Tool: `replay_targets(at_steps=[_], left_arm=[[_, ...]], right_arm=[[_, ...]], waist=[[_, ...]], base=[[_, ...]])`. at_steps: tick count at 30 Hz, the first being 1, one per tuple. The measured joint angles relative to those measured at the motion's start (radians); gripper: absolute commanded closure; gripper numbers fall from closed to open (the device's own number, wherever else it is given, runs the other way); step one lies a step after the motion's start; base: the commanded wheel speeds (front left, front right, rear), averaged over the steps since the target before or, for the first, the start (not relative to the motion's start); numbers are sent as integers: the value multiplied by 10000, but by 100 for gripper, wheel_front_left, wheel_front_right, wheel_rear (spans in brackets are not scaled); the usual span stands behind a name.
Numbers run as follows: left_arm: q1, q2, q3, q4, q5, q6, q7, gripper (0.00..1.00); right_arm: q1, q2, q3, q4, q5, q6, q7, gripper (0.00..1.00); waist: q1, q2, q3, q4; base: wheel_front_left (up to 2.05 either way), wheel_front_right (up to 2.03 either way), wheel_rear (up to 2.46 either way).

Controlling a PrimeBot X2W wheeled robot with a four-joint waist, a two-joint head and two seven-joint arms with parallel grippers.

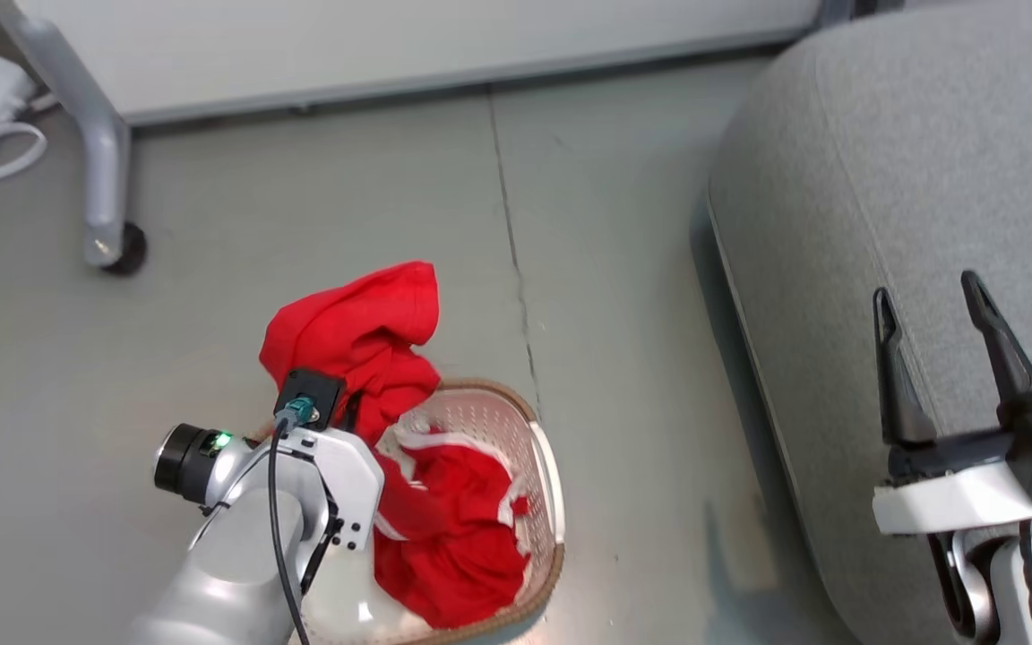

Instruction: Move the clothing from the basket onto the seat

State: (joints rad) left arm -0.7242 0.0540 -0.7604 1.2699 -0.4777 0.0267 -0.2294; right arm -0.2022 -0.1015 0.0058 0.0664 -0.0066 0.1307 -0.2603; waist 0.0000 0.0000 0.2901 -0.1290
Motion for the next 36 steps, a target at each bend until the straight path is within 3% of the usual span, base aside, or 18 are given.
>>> replay_targets(at_steps=[6, 14, 19, 24, 32, 36], left_arm=[[235, -19, 504, -1018, -364, 313, -307, 100], [1467, 454, 2038, -4575, -100, 1032, -320, 100], [2426, 610, 3258, -7246, 654, 1419, -322, 100], [3107, 527, 4126, -9014, 1049, 1396, -347, 100], [3873, 146, 5338, -11658, 1565, 968, -349, 100], [4144, 13, 5545, -12251, 1732, 819, -349, 100]], right_arm=[[588, 19, -79, 94, -104, 0, 0, 0], [1157, 81, -29, 109, -115, 0, -2, 0], [1459, 54, 59, 94, -117, 0, -2, 0], [1579, 15, 102, 52, -134, 0, 0, 0], [1757, -25, 173, -79, -134, 0, 0, 0], [1801, -38, 244, -98, -132, 0, -2, 0]], waist=[[0, 0, -1143, 312], [0, 0, -2335, 498], [0, 0, -2896, 564], [-1, 0, -3179, 639], [0, 0, -3462, 775], [0, 0, -3523, 811]], base=[[0, 0, 0], [0, 0, 0], [0, 0, 0], [0, 0, 0], [0, 0, 0], [0, 0, 0]])
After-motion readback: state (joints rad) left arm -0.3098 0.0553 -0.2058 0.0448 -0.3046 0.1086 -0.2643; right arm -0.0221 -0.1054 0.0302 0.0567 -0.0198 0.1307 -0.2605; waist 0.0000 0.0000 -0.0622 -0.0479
